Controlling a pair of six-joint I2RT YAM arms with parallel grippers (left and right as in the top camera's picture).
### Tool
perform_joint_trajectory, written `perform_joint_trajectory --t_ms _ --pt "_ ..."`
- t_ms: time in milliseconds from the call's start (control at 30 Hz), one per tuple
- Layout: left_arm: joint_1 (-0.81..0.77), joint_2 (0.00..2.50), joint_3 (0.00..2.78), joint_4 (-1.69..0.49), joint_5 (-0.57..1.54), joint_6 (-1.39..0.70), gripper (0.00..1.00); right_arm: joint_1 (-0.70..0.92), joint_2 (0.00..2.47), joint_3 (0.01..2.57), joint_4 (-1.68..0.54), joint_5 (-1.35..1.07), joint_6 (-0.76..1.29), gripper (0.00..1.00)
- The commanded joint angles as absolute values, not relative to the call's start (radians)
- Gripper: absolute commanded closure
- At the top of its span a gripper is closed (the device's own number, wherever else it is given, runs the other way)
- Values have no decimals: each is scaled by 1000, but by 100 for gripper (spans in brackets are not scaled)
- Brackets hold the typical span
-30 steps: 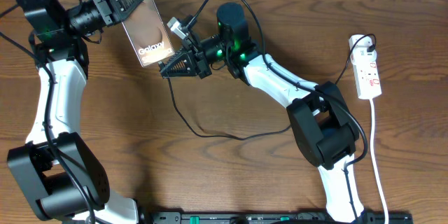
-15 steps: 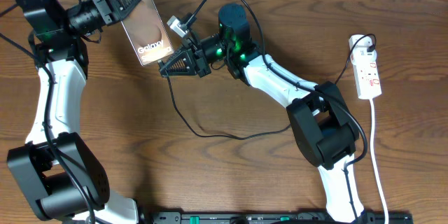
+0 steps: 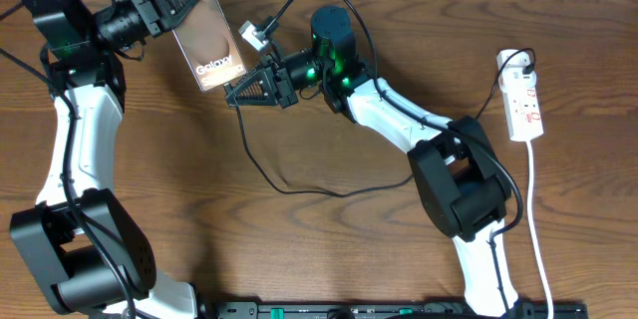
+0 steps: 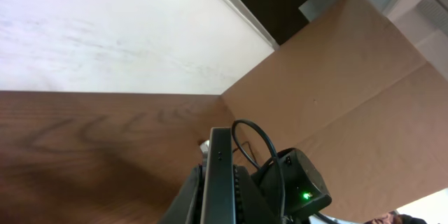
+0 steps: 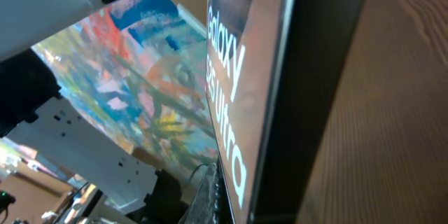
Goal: Plug charger to phone and switch on socket
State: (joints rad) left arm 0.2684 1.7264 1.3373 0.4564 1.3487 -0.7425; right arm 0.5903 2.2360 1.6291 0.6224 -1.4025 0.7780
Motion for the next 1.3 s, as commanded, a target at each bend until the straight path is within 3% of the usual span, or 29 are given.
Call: perform_joint_trajectory --t_ms 0,900,967,1167,1200,1267 --pt "262 1721 1345 452 1428 -707 93 575 2225 1653 644 -1209 794 99" --pt "263 1721 1345 451 1448 -707 93 565 2225 1653 673 -1253 792 97" --pt "263 1721 1345 451 1447 -707 93 563 2225 1653 673 -1271 788 84" --pt "263 1721 1345 451 1446 -707 93 564 2225 1653 673 -1293 788 8" --pt "263 1721 1345 451 1446 -707 93 563 2225 1653 673 -1293 788 1" --pt "263 1721 1345 451 1446 -707 93 563 2225 1653 673 -1293 788 1"
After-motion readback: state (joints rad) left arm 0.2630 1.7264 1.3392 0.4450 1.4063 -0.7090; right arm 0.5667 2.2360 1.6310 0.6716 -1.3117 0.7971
